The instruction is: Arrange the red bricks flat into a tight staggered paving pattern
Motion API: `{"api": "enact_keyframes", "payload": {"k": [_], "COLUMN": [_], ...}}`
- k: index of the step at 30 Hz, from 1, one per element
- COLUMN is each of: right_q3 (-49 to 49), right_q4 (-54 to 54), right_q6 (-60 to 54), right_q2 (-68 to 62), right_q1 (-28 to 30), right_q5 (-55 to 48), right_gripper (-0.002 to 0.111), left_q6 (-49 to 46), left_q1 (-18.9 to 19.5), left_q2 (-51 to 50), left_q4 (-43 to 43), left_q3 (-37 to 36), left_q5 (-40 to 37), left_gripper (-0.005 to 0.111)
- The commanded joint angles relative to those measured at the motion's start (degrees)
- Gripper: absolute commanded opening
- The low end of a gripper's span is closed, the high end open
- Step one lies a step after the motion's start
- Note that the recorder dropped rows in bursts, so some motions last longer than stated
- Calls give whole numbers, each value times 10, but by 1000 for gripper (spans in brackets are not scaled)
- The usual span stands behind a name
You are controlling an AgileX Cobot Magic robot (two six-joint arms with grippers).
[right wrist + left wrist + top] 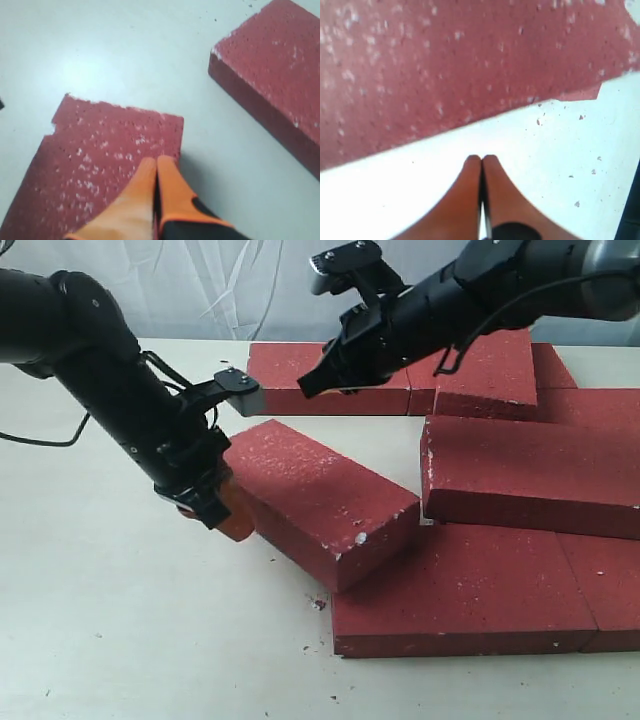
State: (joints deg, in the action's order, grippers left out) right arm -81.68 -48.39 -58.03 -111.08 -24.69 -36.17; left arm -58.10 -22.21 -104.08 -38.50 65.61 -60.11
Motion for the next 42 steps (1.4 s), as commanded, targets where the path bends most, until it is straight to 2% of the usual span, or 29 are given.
{"api": "enact_keyframes", "payload": {"k": [1, 4, 6, 12, 16, 22, 27, 34, 42], "right_q3": [-106, -150, -153, -139, -53, 108, 192, 204, 204], "right_q4": [21, 86, 127, 276, 322, 305, 316, 310, 298], "right_q6": [-4, 63, 106, 237, 271, 269, 233, 204, 191], "right_q2": [-76, -97, -87, -16, 74, 198, 229, 207, 141], "right_q1": [-21, -17, -10, 6, 6, 6, 6, 5, 5], "right_q5": [-13, -11, -24, -147, -120, -86, -89, -177, -229], "right_gripper": [-1, -1, -1, -1, -1, -1, -1, -1, -1], "left_q6": [32, 70, 84, 94, 95, 92, 63, 63, 64], "left_q1": [0, 19, 46, 142, 178, 177, 169, 169, 169], "left_q2": [25, 38, 46, 55, 54, 54, 49, -24, -101], "left_q4": [48, 118, 126, 90, 41, 19, -9, -19, -46], "left_q3": [-23, -38, -40, -40, -46, -46, -47, -31, 22], "left_q5": [-2, 10, 46, 153, 236, 242, 247, 319, 290], "left_gripper": [0, 0, 0, 0, 0, 0, 0, 0, 0]}}
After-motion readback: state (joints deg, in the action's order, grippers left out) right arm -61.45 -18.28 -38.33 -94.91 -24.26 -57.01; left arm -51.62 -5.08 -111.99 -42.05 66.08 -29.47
